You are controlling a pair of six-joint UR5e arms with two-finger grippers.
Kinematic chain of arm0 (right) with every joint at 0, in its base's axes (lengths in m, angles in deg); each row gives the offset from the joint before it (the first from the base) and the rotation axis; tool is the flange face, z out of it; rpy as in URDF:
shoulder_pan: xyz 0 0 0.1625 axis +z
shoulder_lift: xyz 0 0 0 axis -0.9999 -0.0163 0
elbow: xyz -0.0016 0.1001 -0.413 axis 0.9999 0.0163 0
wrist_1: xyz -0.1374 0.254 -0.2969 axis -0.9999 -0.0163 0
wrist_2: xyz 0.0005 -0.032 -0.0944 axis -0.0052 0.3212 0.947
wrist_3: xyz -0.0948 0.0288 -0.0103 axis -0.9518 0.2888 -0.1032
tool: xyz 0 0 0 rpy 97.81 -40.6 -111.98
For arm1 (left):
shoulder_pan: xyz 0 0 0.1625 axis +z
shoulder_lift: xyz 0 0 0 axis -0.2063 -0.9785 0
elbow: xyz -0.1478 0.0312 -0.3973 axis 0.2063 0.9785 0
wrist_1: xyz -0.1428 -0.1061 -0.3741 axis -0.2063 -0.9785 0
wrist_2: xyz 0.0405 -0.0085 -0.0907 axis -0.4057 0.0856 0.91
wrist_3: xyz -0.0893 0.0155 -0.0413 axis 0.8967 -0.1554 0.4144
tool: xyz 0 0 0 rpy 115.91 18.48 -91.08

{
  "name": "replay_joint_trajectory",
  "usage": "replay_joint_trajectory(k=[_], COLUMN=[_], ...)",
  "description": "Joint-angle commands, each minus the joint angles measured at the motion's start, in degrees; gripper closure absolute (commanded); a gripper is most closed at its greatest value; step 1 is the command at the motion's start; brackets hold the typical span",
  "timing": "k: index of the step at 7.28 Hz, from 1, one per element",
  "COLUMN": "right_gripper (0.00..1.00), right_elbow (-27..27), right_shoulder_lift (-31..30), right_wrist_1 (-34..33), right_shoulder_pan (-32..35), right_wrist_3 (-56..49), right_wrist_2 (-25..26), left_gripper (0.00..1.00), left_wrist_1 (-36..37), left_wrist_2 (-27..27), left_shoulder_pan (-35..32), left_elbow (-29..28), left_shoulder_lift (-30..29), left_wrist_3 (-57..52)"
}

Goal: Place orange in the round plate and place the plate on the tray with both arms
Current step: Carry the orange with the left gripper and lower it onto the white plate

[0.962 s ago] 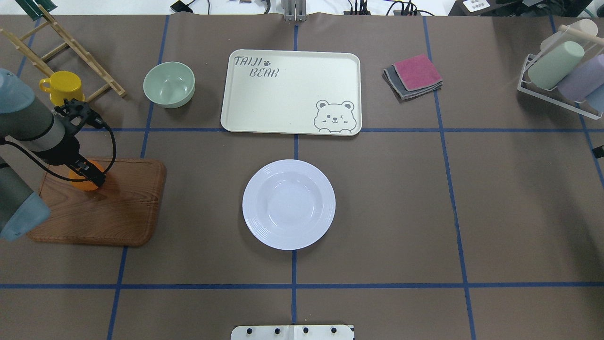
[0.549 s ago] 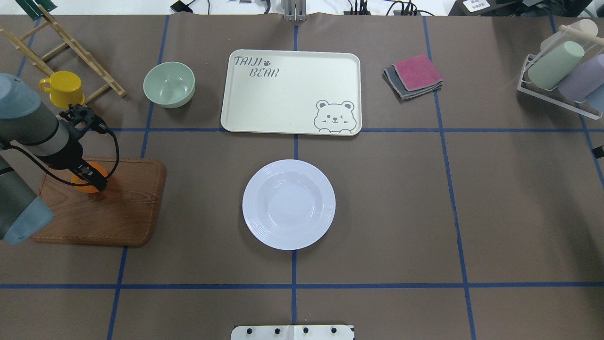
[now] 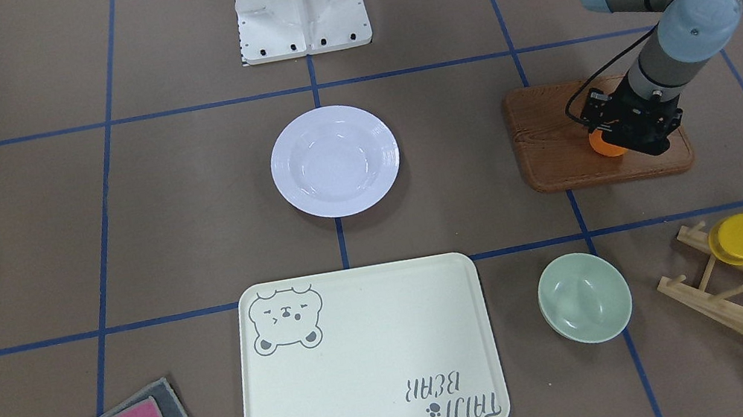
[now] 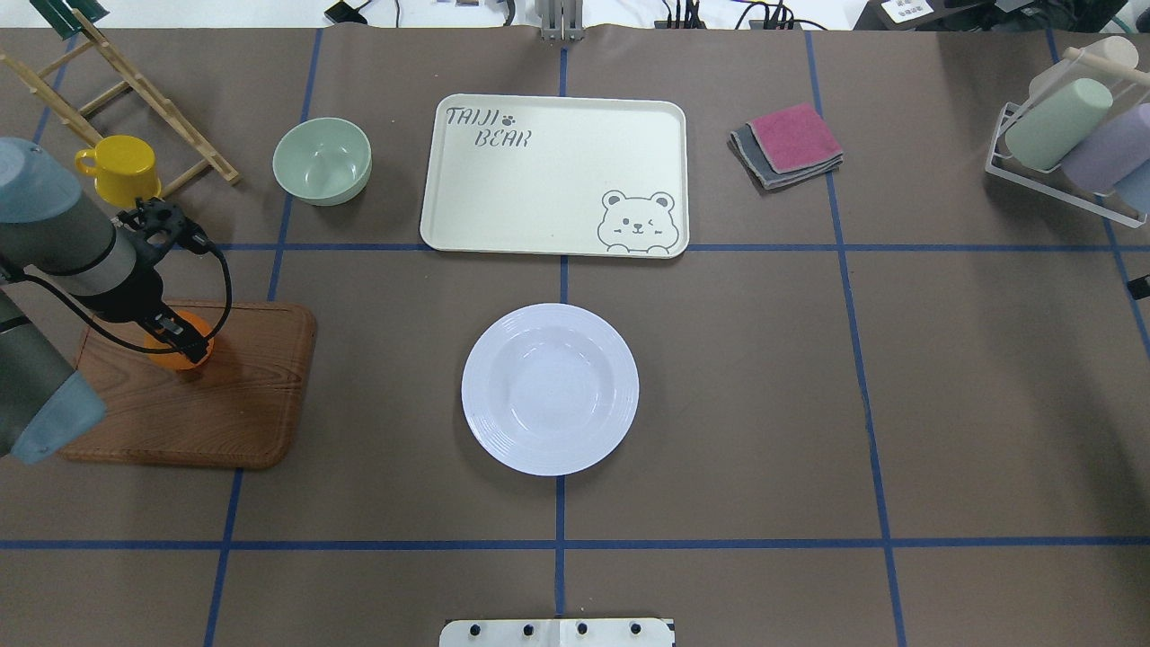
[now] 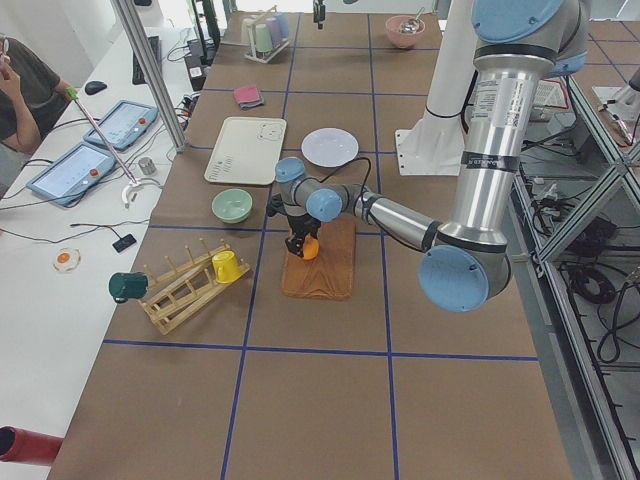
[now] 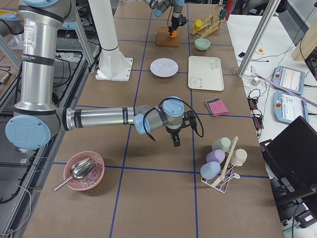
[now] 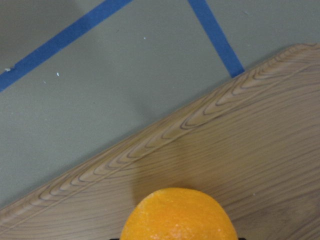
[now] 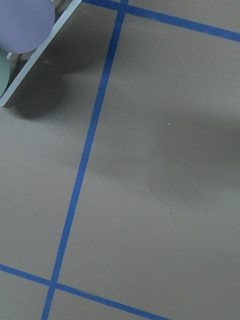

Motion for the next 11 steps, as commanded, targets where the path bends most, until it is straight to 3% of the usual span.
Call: replay_joint_trajectory(k=[1,2,5,6,8,10,11], right_gripper=[0.0,0.0,0.0,0.0,0.0,0.0,0.0], right_elbow=[0.2,-0.1,0.1,0.2,-0.5,-0.6,-0.6], right_shoulder_lift=[0.2,0.0,0.2,0.4,0.4,0.2,0.2], right_wrist_1=[0.0,0.0,0.1,0.1,0.1,0.0,0.0], right_shoulder_pan=[0.0,0.0,-0.1,-0.2,-0.1,-0.1,-0.1], right_wrist_3=[0.1,0.2,0.4,0.4,0.5,0.5,0.5], right_wrist_2=[0.1,0.0,0.2,0.2,-0.2,-0.5,-0.5], left_gripper=[1.0,1.0,1.0,1.0,1.0,1.0,1.0], left_wrist_1=[0.7,2.8,5.6,5.8,5.8,10.4,10.4], left_wrist_2=[2.1,2.1,0.1,-6.0,-8.1,-11.6,-14.1], left_shoulder_pan=[-0.2,0.0,10.1,15.0,18.0,19.5,20.9], left_elbow=[0.0,0.1,0.2,-0.4,-1.0,-11.7,-12.2], left_shoulder_lift=[-8.3,-13.6,-25.2,-27.4,-28.7,-39.3,-39.2], left_wrist_3=[9.4,18.1,37.5,40.2,42.7,43.8,43.7])
